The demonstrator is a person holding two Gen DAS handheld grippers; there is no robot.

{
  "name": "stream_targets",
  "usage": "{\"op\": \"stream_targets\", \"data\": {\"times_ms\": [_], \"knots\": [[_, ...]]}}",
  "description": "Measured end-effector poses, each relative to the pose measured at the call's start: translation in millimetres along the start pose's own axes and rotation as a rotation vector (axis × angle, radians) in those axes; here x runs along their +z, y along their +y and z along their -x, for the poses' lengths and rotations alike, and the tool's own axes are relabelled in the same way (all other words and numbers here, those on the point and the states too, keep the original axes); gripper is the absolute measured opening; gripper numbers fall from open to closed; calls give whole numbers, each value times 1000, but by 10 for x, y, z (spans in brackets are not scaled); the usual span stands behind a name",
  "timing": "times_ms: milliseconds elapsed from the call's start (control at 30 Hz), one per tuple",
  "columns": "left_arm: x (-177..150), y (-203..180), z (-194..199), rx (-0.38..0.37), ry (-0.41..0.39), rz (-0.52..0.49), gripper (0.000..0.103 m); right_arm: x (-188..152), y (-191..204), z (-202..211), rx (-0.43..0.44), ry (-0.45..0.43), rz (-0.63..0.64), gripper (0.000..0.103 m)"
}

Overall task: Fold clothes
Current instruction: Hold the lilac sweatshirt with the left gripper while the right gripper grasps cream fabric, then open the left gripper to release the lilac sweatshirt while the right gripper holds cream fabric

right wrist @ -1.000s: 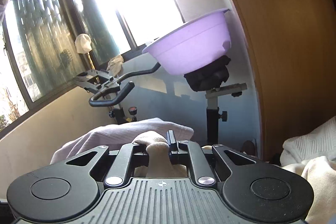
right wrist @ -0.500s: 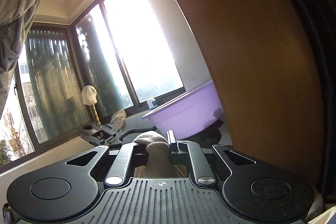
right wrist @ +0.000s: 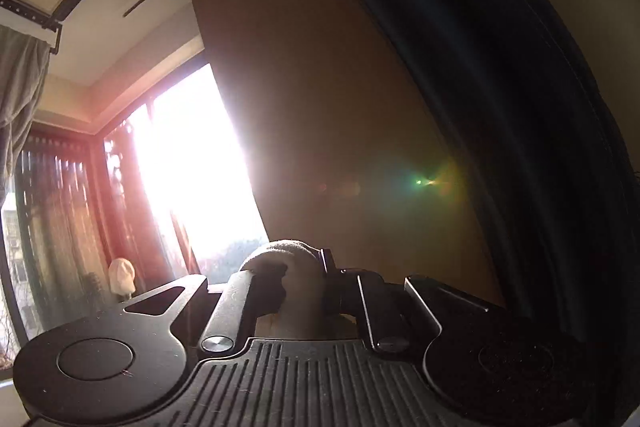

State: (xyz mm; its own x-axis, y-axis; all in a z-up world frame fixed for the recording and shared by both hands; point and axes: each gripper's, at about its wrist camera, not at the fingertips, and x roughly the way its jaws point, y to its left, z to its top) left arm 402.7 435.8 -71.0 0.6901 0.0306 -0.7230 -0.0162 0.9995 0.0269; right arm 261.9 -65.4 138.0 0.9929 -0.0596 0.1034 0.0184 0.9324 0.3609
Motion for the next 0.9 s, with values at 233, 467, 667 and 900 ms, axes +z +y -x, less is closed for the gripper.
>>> {"op": "stream_targets", "data": {"times_ms": [233,467,667,900], "knots": [[-46,-218,49,56,2,-21,7,-291,-390,-130,43,269,-57,12],[-82,-242,304,19,-1,34,10,-553,-179,-263,166,387,-59,12],[-167,-246,574,-53,-31,102,21,-307,354,-119,456,335,-95,12],[-231,-257,855,-134,-88,146,48,-186,689,-403,525,323,-78,13]]}}
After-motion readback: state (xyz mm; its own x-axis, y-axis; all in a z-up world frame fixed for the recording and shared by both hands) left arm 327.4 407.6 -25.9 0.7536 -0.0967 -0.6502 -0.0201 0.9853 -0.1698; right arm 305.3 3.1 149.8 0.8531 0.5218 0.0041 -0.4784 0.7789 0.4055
